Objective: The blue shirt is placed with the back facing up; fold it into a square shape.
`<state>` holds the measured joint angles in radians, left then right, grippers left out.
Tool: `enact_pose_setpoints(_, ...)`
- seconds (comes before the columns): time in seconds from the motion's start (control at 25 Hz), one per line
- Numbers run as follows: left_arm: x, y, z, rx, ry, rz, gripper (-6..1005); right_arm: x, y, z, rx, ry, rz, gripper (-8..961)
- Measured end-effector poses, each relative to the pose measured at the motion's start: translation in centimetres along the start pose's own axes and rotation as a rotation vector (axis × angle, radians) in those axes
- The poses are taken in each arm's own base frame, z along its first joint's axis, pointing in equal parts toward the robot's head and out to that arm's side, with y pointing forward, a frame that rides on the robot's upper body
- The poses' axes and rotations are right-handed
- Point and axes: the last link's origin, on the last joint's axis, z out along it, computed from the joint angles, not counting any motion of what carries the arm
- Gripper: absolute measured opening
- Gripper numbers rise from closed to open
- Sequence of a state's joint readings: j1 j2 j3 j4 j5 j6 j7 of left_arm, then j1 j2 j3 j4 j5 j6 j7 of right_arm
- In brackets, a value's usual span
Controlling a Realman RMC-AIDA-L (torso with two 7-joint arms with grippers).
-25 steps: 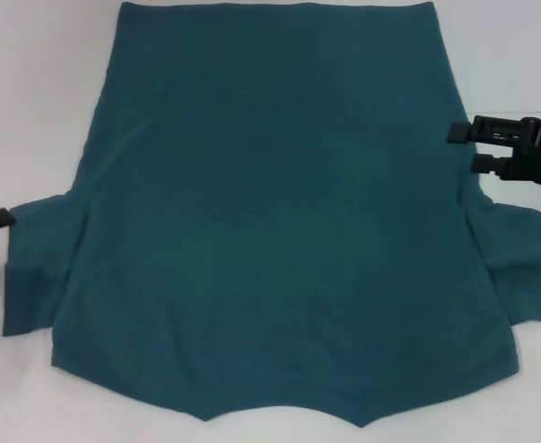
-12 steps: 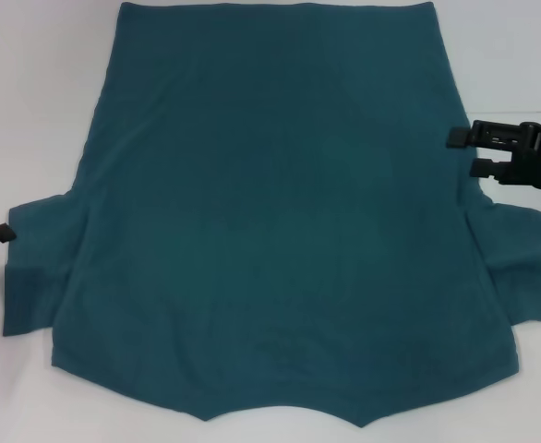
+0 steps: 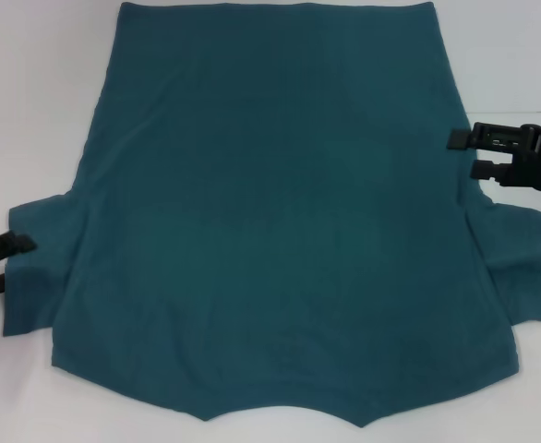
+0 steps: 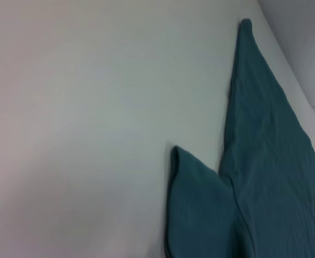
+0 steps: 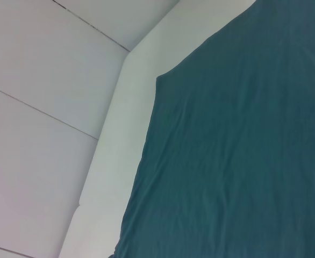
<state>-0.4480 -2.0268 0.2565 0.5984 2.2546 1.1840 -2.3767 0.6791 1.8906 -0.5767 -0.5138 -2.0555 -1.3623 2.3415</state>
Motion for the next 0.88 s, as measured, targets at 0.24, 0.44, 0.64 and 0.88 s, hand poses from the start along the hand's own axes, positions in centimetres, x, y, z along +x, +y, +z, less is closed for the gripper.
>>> enact_pose_setpoints(0.24,-0.5,0.6,0.7,-0.021,-0.031,0.006,824,0.0,-0.1,-0.1,-0.001,-0.007,0.005,916)
enact_pose_setpoints(0.44,-0.3,1.2,0.9,-0.031,-0.045,0.021,777,0.1,-0.2,-0.2,0.001,-0.009,0.007,916)
enact_pose_setpoints(0.64,-0.1,1.4,0.9,-0.028,-0.045,0.039,699,0.1,-0.2,-0.2,0.001,-0.010,0.008,916)
enact_pose_setpoints(0.88,0.0,1.5,0.8,-0.010,-0.062,0.081,518,0.1,-0.2,-0.2,0.001,-0.010,0.008,916)
